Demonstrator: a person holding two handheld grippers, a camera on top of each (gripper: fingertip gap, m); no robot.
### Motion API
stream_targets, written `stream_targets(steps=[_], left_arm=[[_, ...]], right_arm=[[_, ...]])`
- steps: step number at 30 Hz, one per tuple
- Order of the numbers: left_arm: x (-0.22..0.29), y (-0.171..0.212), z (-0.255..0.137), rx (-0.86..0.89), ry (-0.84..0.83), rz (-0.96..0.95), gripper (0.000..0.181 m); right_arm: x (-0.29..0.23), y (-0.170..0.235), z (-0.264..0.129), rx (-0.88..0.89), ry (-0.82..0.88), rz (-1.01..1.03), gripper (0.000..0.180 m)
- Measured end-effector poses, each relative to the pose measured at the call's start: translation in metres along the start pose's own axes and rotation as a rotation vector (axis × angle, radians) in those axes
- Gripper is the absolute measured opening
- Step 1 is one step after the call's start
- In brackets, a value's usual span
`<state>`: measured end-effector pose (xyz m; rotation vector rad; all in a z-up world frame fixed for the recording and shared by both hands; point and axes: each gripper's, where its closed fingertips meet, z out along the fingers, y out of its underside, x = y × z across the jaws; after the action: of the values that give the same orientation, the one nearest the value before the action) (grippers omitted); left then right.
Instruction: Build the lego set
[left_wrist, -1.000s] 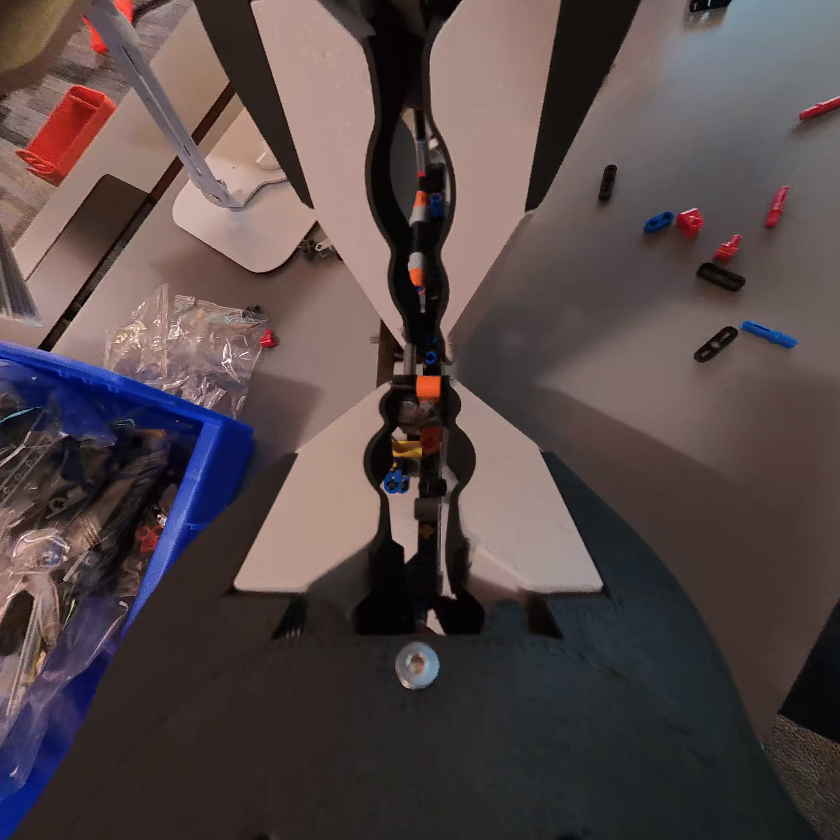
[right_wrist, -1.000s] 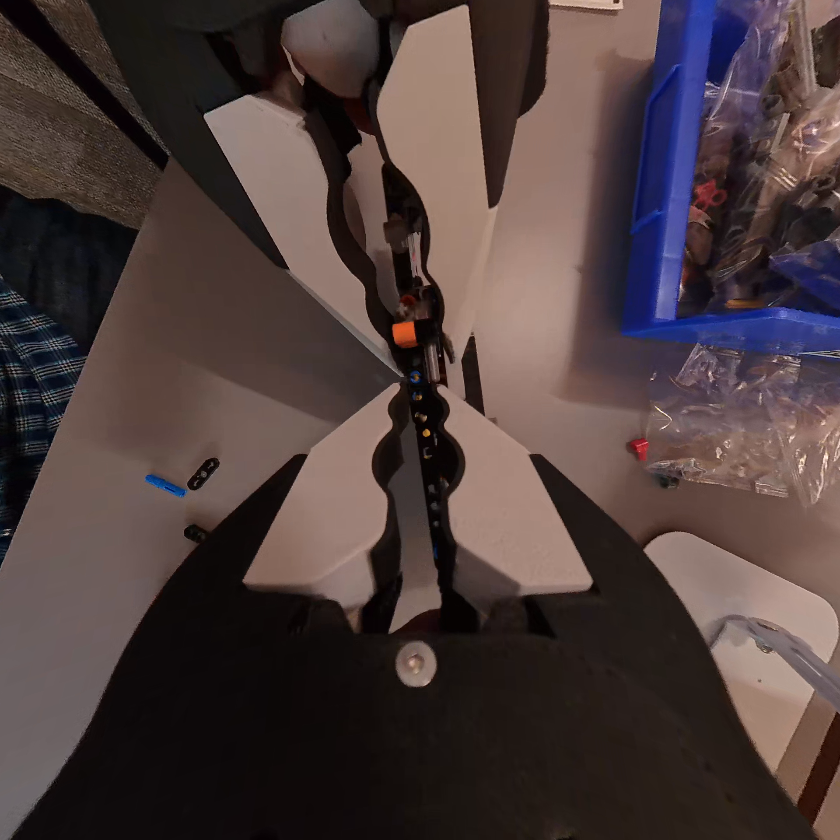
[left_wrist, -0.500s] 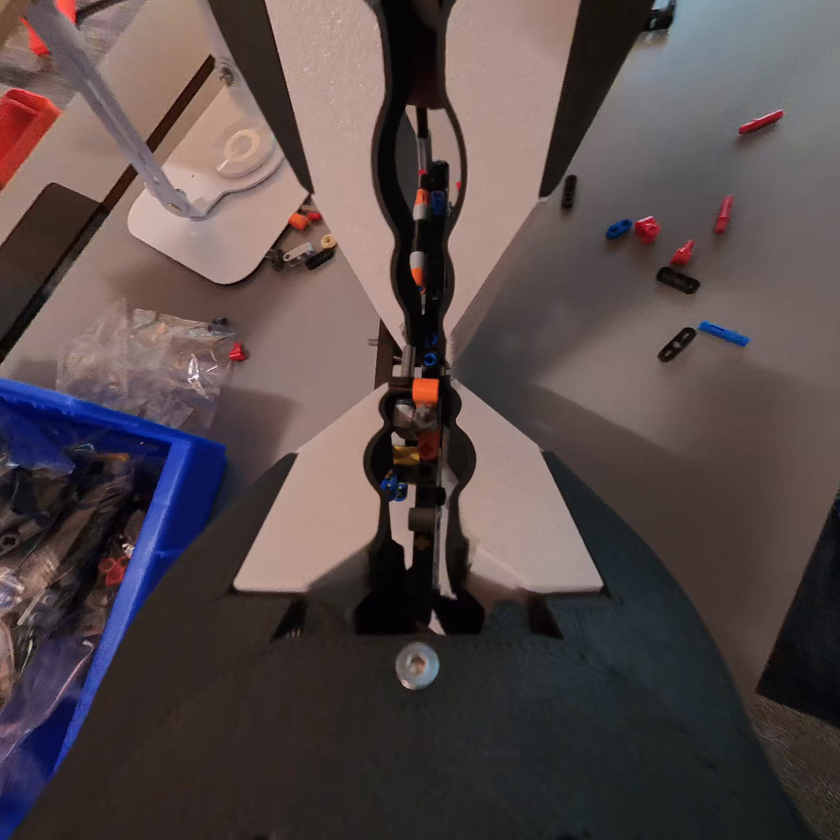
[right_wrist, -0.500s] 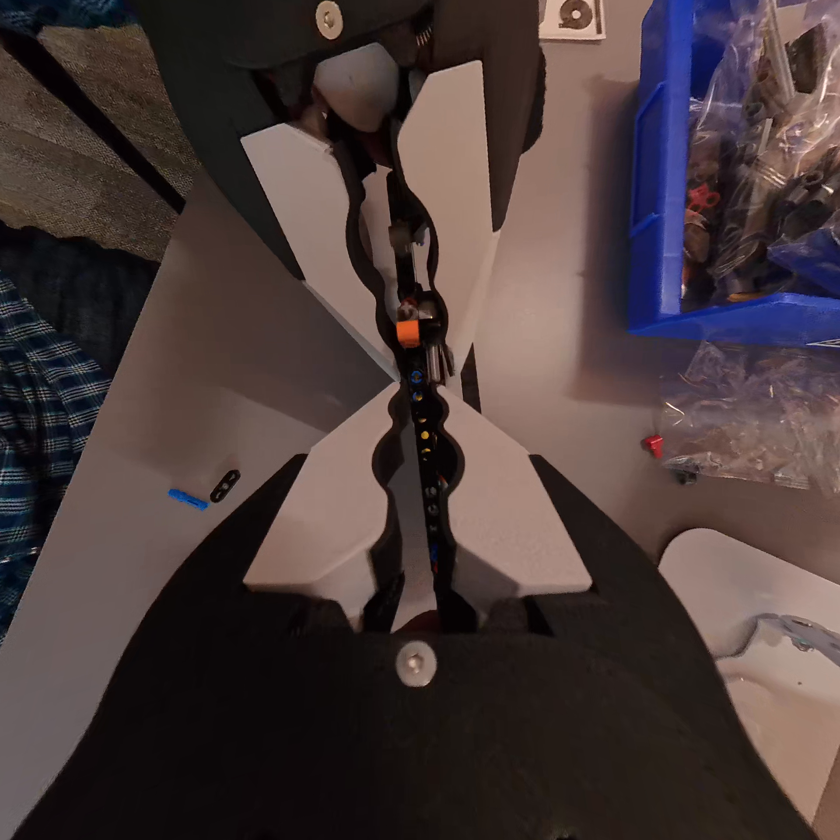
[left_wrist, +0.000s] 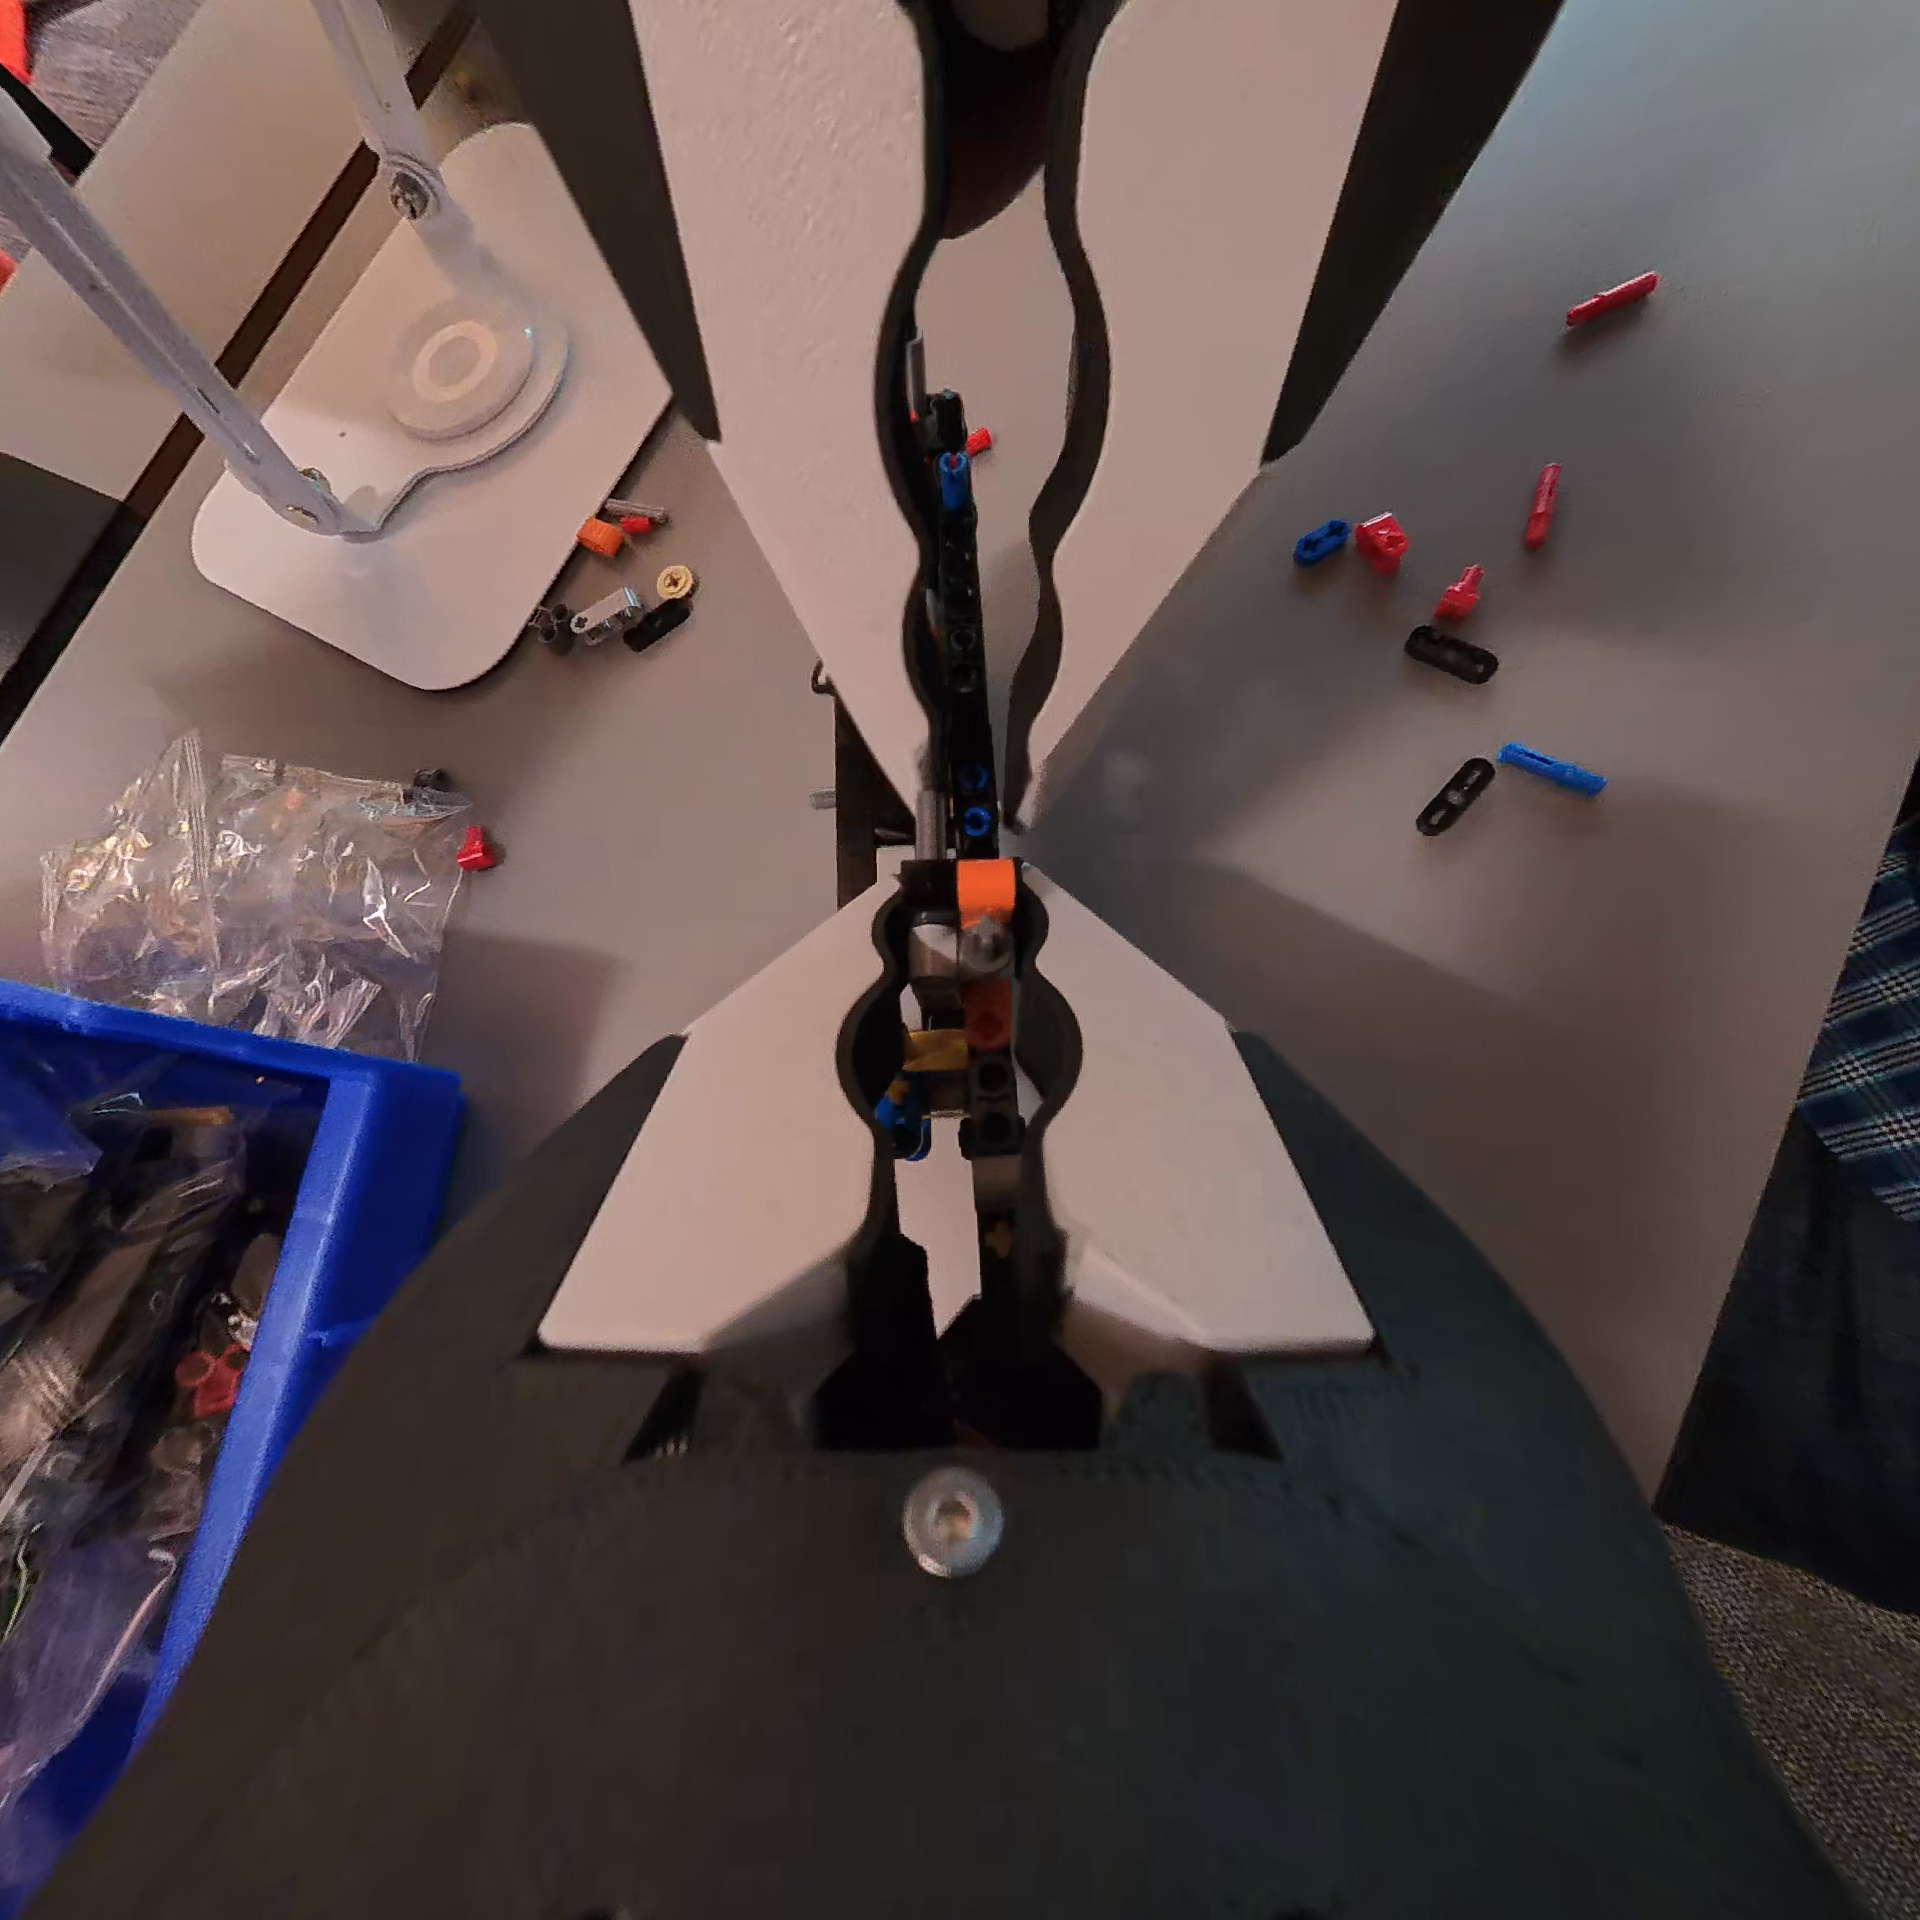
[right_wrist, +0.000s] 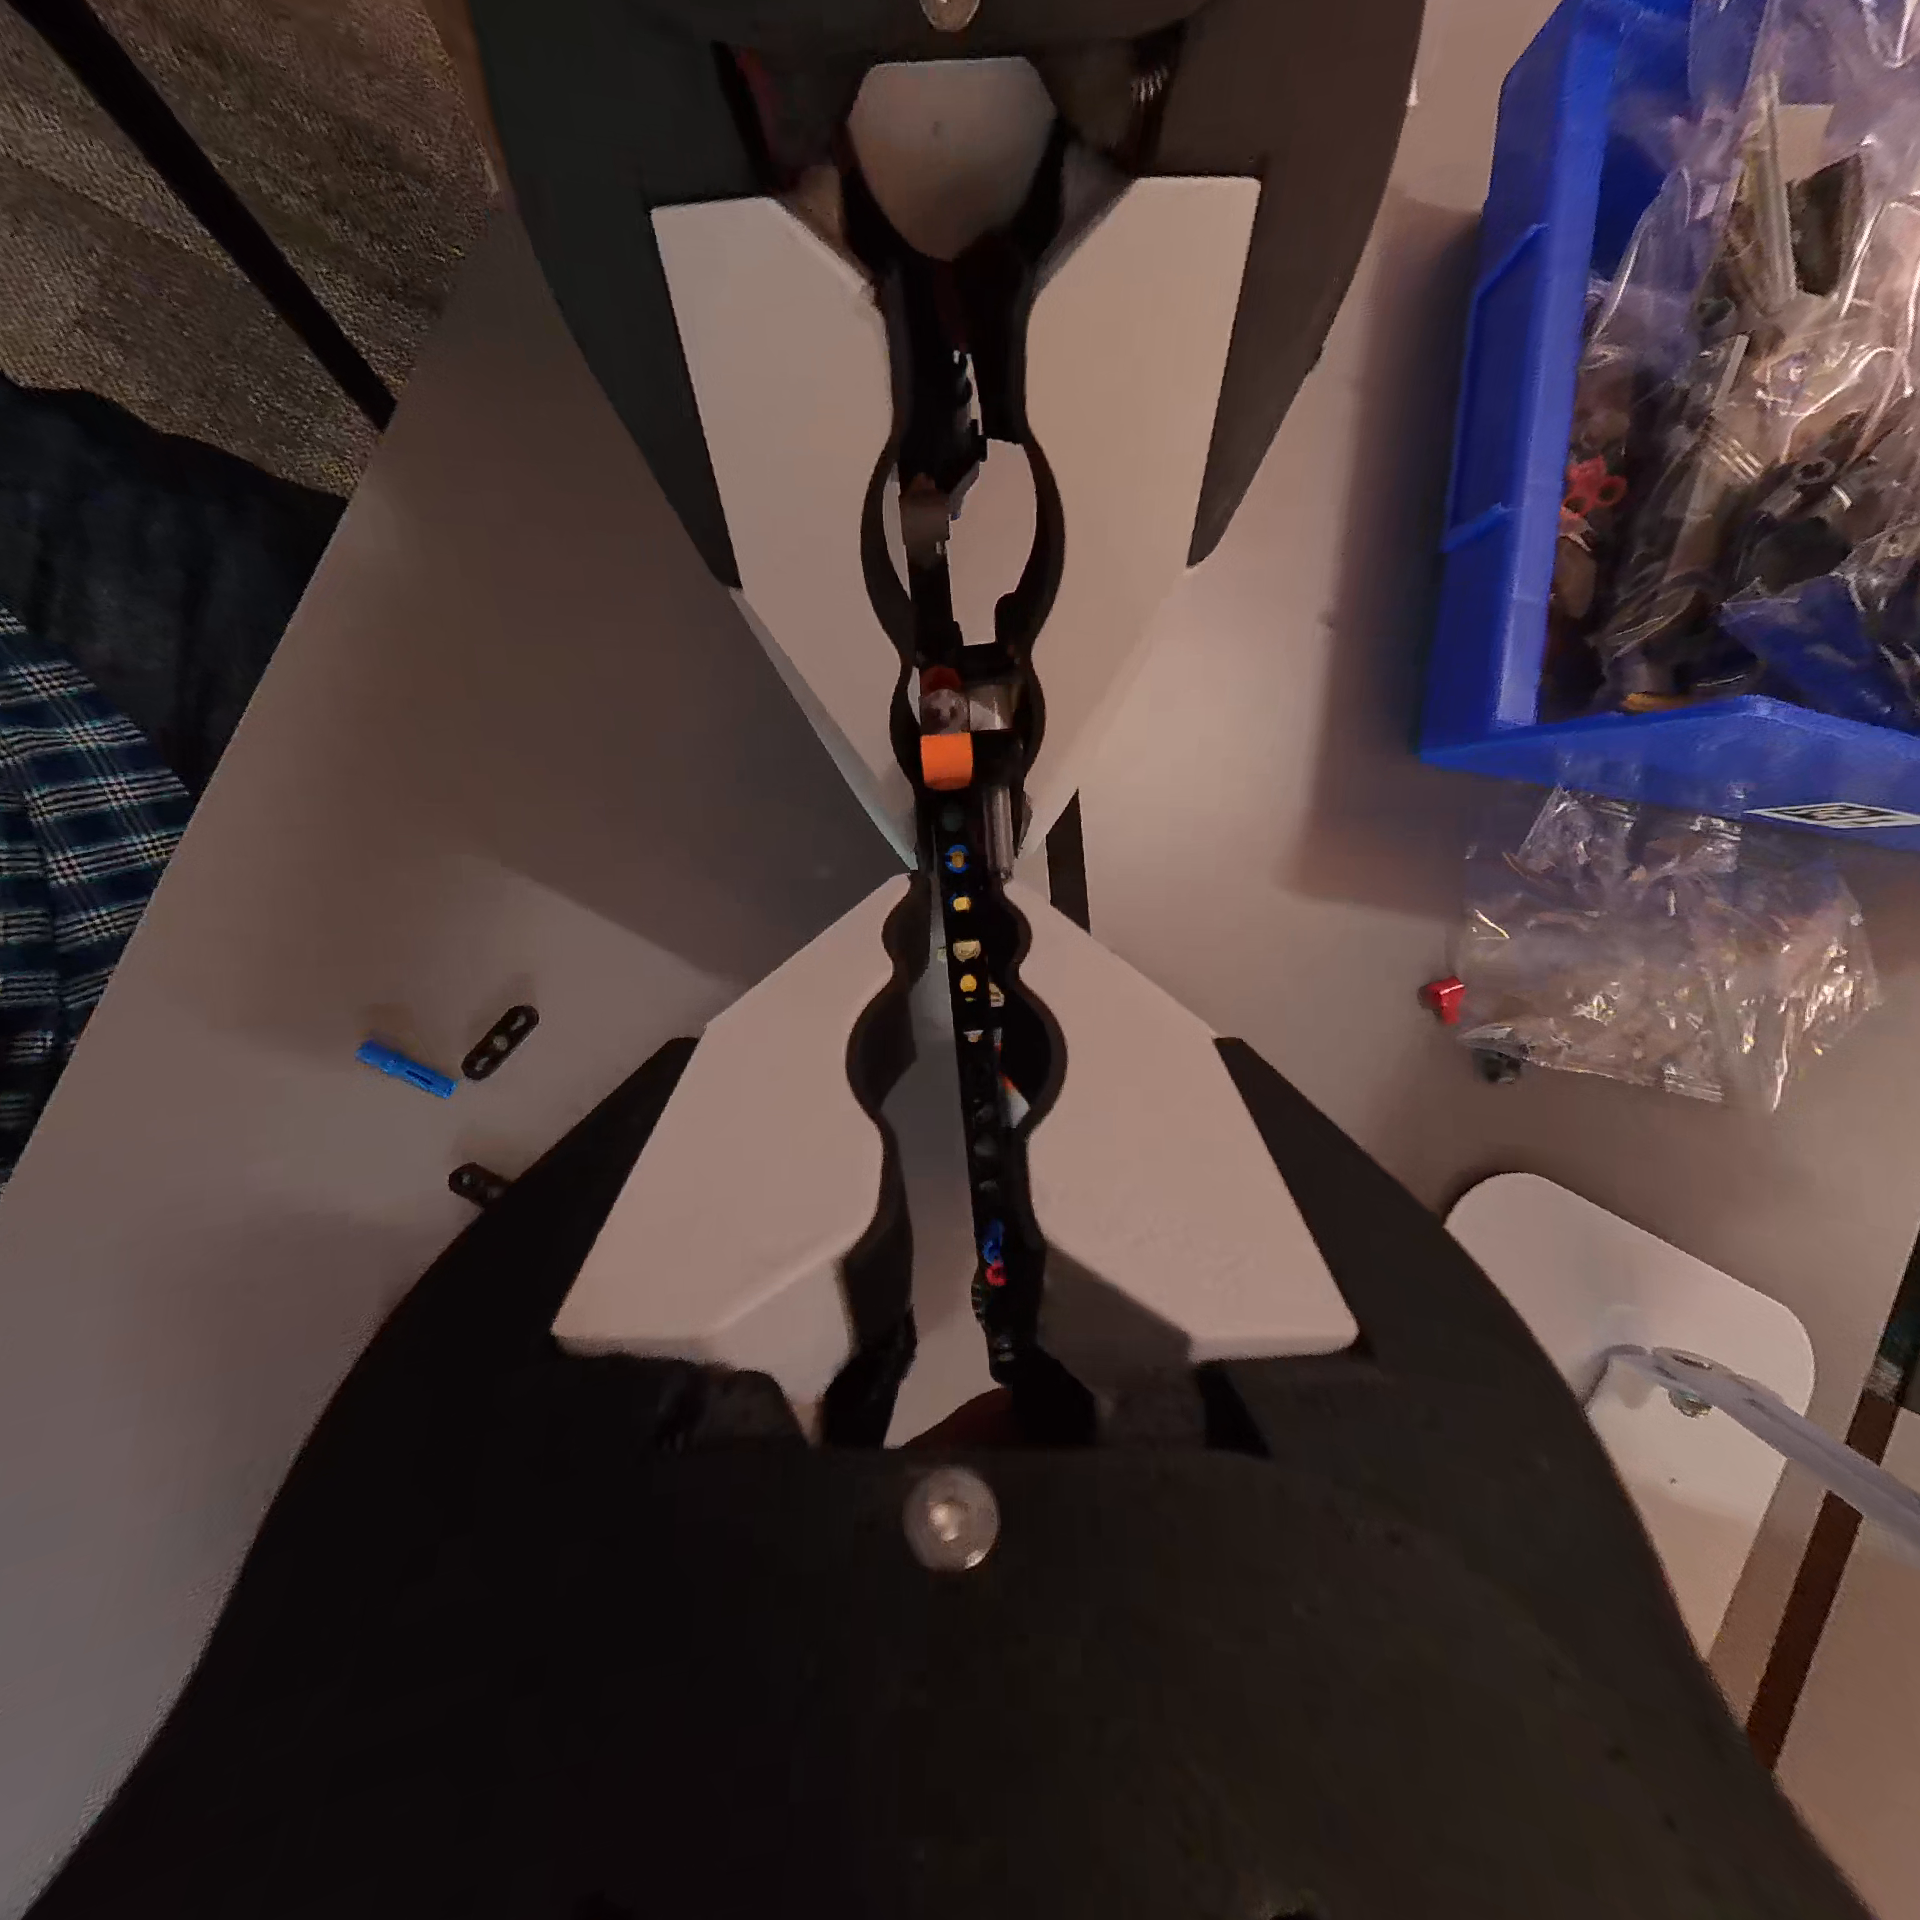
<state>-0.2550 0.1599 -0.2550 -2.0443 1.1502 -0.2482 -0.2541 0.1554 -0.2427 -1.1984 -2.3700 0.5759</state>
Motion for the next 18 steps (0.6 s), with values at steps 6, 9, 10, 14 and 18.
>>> stream_targets(steps=[6,9,10,14,18], left_arm=[[0.0017,-0.0012,0.0010,0.010,0.011,0.008,0.014],[0.0027,0.0004,0.0026,0.006,0.016,0.016,0.014],[0.0027,0.0003,0.0026,0.008,0.016,0.016,0.014],[0.0030,-0.0025,0.0012,0.030,0.017,0.019,0.013],[0.0059,-0.0050,-0.0005,0.048,0.035,0.032,0.014]], right_arm=[[-0.0015,-0.0004,-0.0015,0.049,-0.027,0.049,0.004],[-0.0028,0.0000,-0.0004,0.064,-0.041,0.077,0.004],[-0.0030,-0.0001,-0.0006,0.072,-0.045,0.095,0.004],[-0.0036,-0.0012,-0.0033,0.068,-0.010,0.108,0.003],[-0.0059,-0.0029,-0.0057,0.096,0.025,0.080,0.003]])
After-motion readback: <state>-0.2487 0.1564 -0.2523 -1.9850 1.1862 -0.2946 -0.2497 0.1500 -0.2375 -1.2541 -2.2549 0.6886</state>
